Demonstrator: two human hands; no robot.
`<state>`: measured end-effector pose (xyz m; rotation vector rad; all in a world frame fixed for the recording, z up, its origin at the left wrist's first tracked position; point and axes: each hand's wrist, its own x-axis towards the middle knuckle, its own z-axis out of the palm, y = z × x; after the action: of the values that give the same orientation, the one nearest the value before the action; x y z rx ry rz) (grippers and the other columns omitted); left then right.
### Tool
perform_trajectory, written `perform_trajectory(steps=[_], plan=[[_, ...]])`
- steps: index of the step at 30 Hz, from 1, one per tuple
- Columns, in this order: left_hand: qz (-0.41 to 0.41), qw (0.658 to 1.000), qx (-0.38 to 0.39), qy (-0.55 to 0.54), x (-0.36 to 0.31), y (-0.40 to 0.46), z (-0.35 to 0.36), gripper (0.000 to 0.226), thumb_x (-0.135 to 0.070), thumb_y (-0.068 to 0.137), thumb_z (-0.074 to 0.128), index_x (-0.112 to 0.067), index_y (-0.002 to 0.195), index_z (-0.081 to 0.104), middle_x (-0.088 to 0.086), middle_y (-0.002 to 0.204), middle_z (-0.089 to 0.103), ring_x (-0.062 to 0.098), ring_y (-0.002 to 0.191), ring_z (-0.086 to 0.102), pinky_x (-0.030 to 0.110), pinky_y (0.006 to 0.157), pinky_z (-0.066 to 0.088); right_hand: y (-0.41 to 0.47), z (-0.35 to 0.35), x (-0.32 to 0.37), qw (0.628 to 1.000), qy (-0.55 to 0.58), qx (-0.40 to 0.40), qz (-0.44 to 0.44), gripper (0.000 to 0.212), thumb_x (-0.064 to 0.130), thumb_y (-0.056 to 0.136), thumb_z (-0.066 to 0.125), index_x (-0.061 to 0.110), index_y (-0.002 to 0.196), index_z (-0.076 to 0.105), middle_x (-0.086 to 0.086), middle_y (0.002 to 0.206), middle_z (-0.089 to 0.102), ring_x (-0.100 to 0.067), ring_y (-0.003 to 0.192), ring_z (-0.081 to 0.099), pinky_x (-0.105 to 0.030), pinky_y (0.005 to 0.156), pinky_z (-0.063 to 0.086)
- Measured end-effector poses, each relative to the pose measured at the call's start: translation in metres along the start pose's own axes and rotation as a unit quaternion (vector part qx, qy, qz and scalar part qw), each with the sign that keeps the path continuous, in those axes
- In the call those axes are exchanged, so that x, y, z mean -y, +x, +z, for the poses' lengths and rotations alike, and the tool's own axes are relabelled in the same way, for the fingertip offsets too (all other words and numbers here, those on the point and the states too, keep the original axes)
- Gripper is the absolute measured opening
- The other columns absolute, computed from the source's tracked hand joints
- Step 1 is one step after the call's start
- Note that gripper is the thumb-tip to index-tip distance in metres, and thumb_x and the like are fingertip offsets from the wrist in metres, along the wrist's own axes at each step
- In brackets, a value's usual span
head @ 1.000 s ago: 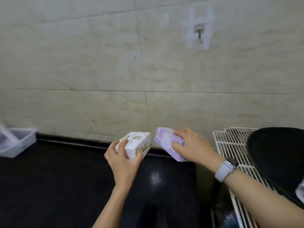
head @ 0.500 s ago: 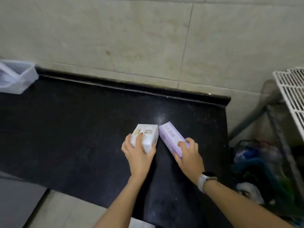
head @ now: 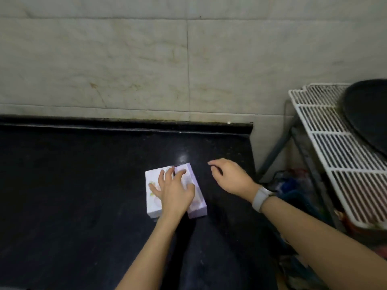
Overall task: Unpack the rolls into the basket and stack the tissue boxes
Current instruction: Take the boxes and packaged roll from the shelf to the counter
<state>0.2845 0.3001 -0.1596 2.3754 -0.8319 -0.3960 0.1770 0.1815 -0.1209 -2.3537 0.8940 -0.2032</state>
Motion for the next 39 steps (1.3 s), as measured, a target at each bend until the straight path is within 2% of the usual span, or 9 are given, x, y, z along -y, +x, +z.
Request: perform_trajectory(steps=[4, 8, 12, 17, 21, 23, 31, 35, 39], plan=[[0.154, 0.982, -0.042, -0.101, -0.102, 0.015, -0.006, 0.038, -0.011, 0.082, 0.058, -0.011, 0.120, 0.057, 0.012, 0.142, 0.040, 0.029, 0.133, 0.031, 0.044, 0.112, 0.024, -0.009, -0.100, -0.009, 0.989, -0.032, -0.144, 0.001, 0.030, 0.021, 0.093, 0.040, 0.014, 0.114, 0.060, -0.011, 0.120, 0.063, -0.028, 0.111, 0.056, -0.041, 0.095, 0.046], [0.300, 0.944, -0.022, -0.138, -0.212, 0.014, 0.009, 0.036, -0.010, 0.085, 0.054, -0.007, 0.120, 0.056, 0.013, 0.132, 0.050, 0.026, 0.127, 0.040, 0.035, 0.106, 0.030, -0.036, -0.199, -0.040, 0.955, -0.053, -0.290, 0.024, 0.026, 0.015, 0.090, 0.045, 0.009, 0.106, 0.065, -0.014, 0.113, 0.066, -0.030, 0.109, 0.057, -0.034, 0.092, 0.040], [0.429, 0.896, 0.057, -0.100, -0.294, -0.006, 0.050, 0.041, -0.022, 0.090, 0.048, -0.012, 0.130, 0.047, 0.008, 0.137, 0.048, 0.021, 0.128, 0.041, 0.039, 0.108, 0.033, -0.082, -0.265, -0.107, 0.889, -0.133, -0.415, 0.139, 0.030, 0.024, 0.088, 0.046, 0.010, 0.111, 0.061, -0.015, 0.120, 0.060, -0.032, 0.117, 0.048, -0.043, 0.098, 0.038], [0.437, 0.881, 0.162, 0.081, -0.341, -0.026, 0.111, 0.054, -0.045, 0.093, 0.036, -0.023, 0.142, 0.029, 0.003, 0.155, 0.020, 0.020, 0.144, 0.008, 0.056, 0.113, 0.010, -0.117, -0.272, -0.176, 0.882, -0.134, -0.258, 0.371, 0.072, 0.054, 0.082, 0.048, 0.022, 0.140, 0.019, -0.014, 0.152, 0.011, -0.043, 0.136, 0.012, -0.057, 0.107, 0.021], [0.415, 0.887, 0.165, 0.119, -0.337, -0.032, 0.136, 0.053, -0.047, 0.094, 0.028, -0.022, 0.141, 0.032, 0.001, 0.156, 0.019, 0.017, 0.145, -0.002, 0.057, 0.113, 0.003, -0.125, -0.277, -0.197, 0.888, -0.036, -0.236, 0.394, 0.085, 0.037, 0.079, 0.059, 0.020, 0.142, 0.004, -0.017, 0.152, -0.007, -0.047, 0.124, 0.030, -0.047, 0.100, 0.033], [0.417, 0.892, 0.145, 0.101, -0.332, -0.034, 0.140, 0.052, -0.047, 0.095, 0.026, -0.023, 0.140, 0.034, -0.002, 0.155, 0.021, 0.015, 0.144, -0.003, 0.055, 0.114, 0.002, -0.128, -0.282, -0.203, 0.881, 0.007, -0.252, 0.401, 0.089, 0.032, 0.079, 0.061, 0.015, 0.142, 0.001, -0.022, 0.149, 0.003, -0.047, 0.122, 0.034, -0.045, 0.101, 0.034], [0.412, 0.895, 0.172, 0.016, -0.331, -0.034, 0.123, 0.046, -0.039, 0.096, 0.035, -0.022, 0.138, 0.038, -0.002, 0.153, 0.027, 0.015, 0.144, 0.007, 0.050, 0.117, 0.006, -0.137, -0.289, -0.191, 0.872, 0.174, -0.357, 0.286, 0.074, 0.013, 0.079, 0.061, 0.012, 0.140, 0.021, -0.021, 0.133, 0.040, -0.034, 0.106, 0.053, -0.044, 0.091, 0.050], [0.403, 0.897, 0.124, -0.134, -0.322, -0.024, 0.097, 0.034, -0.023, 0.095, 0.045, -0.014, 0.127, 0.051, 0.005, 0.137, 0.048, 0.013, 0.127, 0.040, 0.027, 0.107, 0.028, -0.130, -0.293, -0.150, 0.891, 0.172, -0.387, 0.162, 0.081, 0.008, 0.080, 0.060, 0.019, 0.144, 0.013, -0.009, 0.142, 0.031, -0.017, 0.110, 0.046, -0.027, 0.085, 0.042], [0.339, 0.908, 0.069, -0.235, -0.293, -0.004, 0.058, 0.026, -0.018, 0.093, 0.048, -0.015, 0.117, 0.058, 0.003, 0.121, 0.058, 0.006, 0.107, 0.047, 0.024, 0.092, 0.036, -0.106, -0.284, -0.089, 0.919, 0.177, -0.348, 0.061, 0.082, 0.005, 0.078, 0.059, 0.022, 0.144, 0.013, -0.002, 0.139, 0.029, -0.005, 0.109, 0.038, 0.002, 0.078, 0.032]])
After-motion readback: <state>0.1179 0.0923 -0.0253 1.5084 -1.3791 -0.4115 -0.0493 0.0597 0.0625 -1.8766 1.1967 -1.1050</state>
